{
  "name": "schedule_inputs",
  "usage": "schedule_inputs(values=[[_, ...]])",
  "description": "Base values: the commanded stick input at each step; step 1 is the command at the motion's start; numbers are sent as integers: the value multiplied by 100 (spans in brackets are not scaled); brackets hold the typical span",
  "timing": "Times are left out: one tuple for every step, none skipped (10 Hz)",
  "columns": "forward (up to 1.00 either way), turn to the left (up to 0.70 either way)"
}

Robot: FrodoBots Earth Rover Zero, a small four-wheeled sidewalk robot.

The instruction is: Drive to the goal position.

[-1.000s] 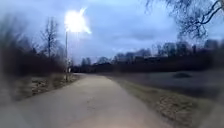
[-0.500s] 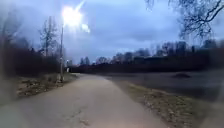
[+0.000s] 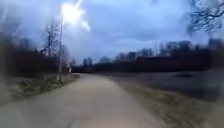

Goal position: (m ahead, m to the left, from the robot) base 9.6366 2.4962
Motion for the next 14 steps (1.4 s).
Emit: schedule_inputs(values=[[100, 0], [100, 0], [100, 17], [100, 31], [100, 40], [100, 40], [100, 5], [100, 0], [100, 0], [100, 0], [100, 0], [100, 0], [100, 0], [100, 0]])
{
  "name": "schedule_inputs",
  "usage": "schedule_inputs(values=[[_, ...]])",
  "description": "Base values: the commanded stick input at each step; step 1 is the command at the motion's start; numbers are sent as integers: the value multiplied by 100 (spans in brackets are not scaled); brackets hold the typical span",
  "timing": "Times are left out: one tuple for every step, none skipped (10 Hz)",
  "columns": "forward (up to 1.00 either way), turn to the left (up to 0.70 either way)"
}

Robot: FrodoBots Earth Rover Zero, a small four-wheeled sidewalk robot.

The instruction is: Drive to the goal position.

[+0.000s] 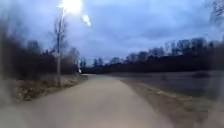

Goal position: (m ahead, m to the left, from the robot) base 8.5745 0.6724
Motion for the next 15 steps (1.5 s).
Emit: schedule_inputs(values=[[100, 0], [100, 0], [100, 0], [100, 0], [100, 0], [100, 0], [100, 0], [100, 0], [100, 0], [100, 0], [100, 0], [100, 0], [100, 0], [100, 0], [100, 0]])
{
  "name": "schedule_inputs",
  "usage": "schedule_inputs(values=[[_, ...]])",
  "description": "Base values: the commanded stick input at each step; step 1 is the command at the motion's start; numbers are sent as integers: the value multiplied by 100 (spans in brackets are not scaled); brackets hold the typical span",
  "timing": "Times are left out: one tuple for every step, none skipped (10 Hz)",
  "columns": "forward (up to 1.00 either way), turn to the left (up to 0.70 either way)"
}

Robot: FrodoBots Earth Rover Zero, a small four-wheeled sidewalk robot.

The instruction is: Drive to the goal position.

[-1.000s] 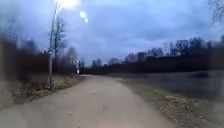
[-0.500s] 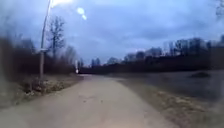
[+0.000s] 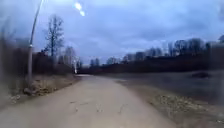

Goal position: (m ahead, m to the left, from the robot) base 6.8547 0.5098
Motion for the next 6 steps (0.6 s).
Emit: schedule_inputs(values=[[100, 0], [100, 0], [100, 0], [100, 0], [100, 0], [100, 0]])
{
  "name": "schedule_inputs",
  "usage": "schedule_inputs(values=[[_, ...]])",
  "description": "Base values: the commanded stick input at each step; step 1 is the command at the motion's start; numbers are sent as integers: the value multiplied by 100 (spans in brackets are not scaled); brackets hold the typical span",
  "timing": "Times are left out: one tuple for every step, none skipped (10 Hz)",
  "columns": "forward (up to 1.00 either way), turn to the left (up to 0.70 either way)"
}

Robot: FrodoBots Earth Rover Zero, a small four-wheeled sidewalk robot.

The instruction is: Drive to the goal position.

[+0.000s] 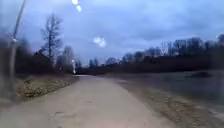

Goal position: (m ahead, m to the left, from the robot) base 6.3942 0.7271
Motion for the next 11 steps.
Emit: schedule_inputs(values=[[100, 0], [100, 0], [100, 0], [100, 0], [100, 0], [100, 0], [100, 0], [100, 0], [100, 0], [100, 0], [100, 0]])
